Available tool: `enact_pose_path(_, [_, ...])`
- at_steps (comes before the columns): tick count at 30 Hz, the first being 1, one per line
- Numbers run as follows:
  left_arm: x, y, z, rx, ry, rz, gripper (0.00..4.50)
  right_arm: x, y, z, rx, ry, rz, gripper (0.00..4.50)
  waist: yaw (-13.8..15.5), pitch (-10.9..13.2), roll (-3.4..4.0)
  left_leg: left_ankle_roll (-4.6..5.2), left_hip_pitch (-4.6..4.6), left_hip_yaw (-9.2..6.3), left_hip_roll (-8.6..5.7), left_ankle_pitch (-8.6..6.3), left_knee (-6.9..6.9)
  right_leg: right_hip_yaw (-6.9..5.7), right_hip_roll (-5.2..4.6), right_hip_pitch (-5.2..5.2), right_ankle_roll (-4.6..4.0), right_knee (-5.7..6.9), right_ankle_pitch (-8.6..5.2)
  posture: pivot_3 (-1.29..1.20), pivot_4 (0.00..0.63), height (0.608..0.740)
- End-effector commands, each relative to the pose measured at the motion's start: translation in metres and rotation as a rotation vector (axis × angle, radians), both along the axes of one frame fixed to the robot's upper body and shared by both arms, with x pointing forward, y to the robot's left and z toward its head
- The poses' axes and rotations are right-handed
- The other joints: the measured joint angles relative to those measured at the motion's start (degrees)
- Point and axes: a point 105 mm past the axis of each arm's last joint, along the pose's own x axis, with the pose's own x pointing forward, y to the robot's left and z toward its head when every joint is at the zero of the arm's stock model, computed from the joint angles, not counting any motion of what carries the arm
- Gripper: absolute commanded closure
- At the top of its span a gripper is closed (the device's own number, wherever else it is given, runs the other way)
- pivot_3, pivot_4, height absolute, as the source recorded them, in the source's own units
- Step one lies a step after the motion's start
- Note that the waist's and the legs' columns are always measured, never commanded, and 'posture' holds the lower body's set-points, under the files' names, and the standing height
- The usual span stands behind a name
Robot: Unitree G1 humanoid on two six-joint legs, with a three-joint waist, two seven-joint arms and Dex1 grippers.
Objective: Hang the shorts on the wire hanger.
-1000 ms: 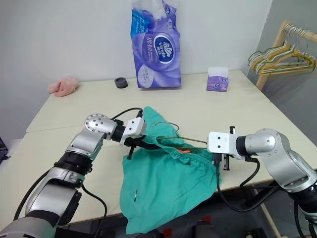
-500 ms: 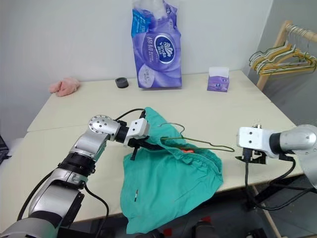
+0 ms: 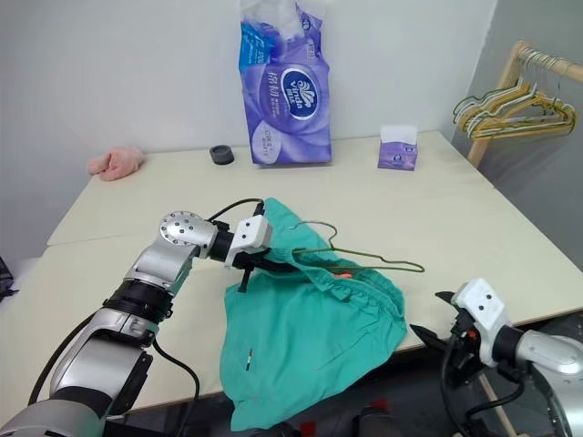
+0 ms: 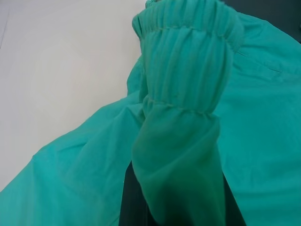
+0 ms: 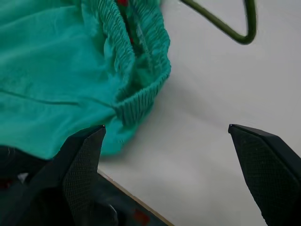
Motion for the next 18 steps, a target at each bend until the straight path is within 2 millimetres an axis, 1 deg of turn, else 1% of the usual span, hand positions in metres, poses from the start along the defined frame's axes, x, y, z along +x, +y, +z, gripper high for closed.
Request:
enact_pose_path(1, [0.006, 0.000, 0.018, -0.024, -0.065, 0.005, 4.50, 0.004, 0.023, 0.005, 0.106, -0.014, -0.005, 0.03, 0.01, -0.20, -0.33, 0.00, -0.02, -0.04, 0.02, 0.00, -0.02, -0.04, 0.01, 0.00, -0.01, -0.03, 0.00, -0.16, 0.023, 0.740])
enact_pose_path(4, [0.006, 0.000, 0.018, -0.026, -0.067, 0.007, 4.50, 0.007, 0.030, -0.001, 0.132, 0.014, -0.030, 0.03, 0.15, -0.41, -0.71, -0.03, -0.10, -0.17, 0.08, -0.01, -0.06, -0.18, 0.03, -0.01, -0.03, -0.12, -0.01, -0.16, 0.025, 0.740])
enact_pose_path(8, [0.006, 0.001, 0.019, -0.028, -0.068, 0.010, 4.50, 0.009, 0.035, -0.005, 0.157, 0.042, -0.048, 0.03, 1.11, -0.42, -0.68, -0.04, -0.18, -0.22, -0.01, -0.01, -0.06, -0.22, -0.06, -0.05, -0.06, -0.15, -0.02, -0.15, 0.026, 0.740])
enact_pose_path(10, [0.006, 0.001, 0.019, -0.030, -0.069, 0.012, 4.50, 0.008, 0.038, -0.011, 0.152, 0.078, -0.038, 0.03, 1.21, -0.42, -0.68, -0.04, -0.19, -0.22, -0.01, -0.01, -0.05, -0.21, -0.06, -0.05, -0.06, -0.15, -0.02, -0.15, 0.026, 0.740])
enact_pose_path(15, [0.006, 0.001, 0.019, -0.035, -0.069, 0.016, 4.50, 0.011, 0.037, -0.022, 0.128, 0.126, -0.071, 0.03, 1.29, -0.42, -0.67, -0.02, -0.16, -0.19, -0.02, -0.01, -0.04, -0.20, -0.06, -0.05, -0.05, -0.08, -0.02, -0.14, 0.027, 0.740])
enact_pose_path(16, [0.006, 0.001, 0.019, -0.035, -0.069, 0.017, 4.50, 0.011, 0.036, -0.023, 0.122, 0.136, -0.076, 0.40, 1.31, -0.42, -0.67, -0.02, -0.15, -0.19, -0.02, -0.01, -0.03, -0.20, -0.05, -0.05, -0.05, -0.07, -0.02, -0.14, 0.027, 0.740])
enact_pose_path(18, [0.006, 0.002, 0.020, -0.035, -0.070, 0.020, 4.50, 0.013, 0.035, -0.025, 0.118, 0.145, -0.086, 0.89, 1.29, -0.42, -0.66, -0.01, -0.15, -0.18, -0.02, -0.01, -0.03, -0.19, -0.05, -0.04, -0.05, -0.06, -0.02, -0.14, 0.027, 0.740])
